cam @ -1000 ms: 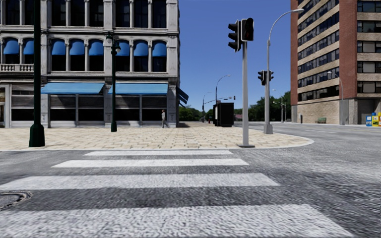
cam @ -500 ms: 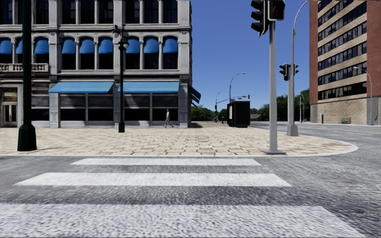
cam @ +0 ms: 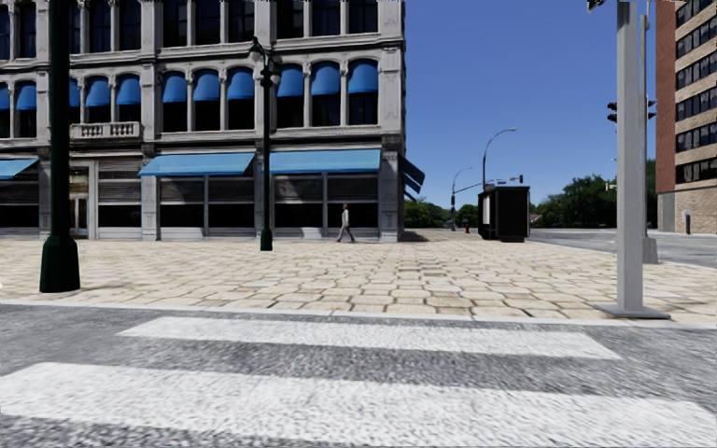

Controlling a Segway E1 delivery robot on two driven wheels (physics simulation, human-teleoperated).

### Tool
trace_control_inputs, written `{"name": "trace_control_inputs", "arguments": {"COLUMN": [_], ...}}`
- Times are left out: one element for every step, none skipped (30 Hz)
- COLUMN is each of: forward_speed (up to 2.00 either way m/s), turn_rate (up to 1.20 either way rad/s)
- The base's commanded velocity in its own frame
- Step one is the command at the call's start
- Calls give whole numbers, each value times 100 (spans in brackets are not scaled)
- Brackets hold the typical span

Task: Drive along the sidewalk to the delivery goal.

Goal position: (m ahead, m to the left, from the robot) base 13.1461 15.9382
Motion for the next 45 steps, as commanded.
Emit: {"name": "trace_control_inputs", "arguments": {"forward_speed": [197,197,197,197,197,197,197,197,197,197,197,197,197,197,197,197,197,197,197,197,197,197,197,197,197,197,197,197,197,197,197,197,197,197,197,197,197,197,197,197,197,197,197,197,197], "turn_rate": [38,38,38,38,38,38,38,38,38,38,38,38,38,38,38,38,38,38,38,38,38,38,38,38,38,38,38,38,38,38,38,38,38,38,38,38,38,38,38,38,39,40,42,42,43]}}
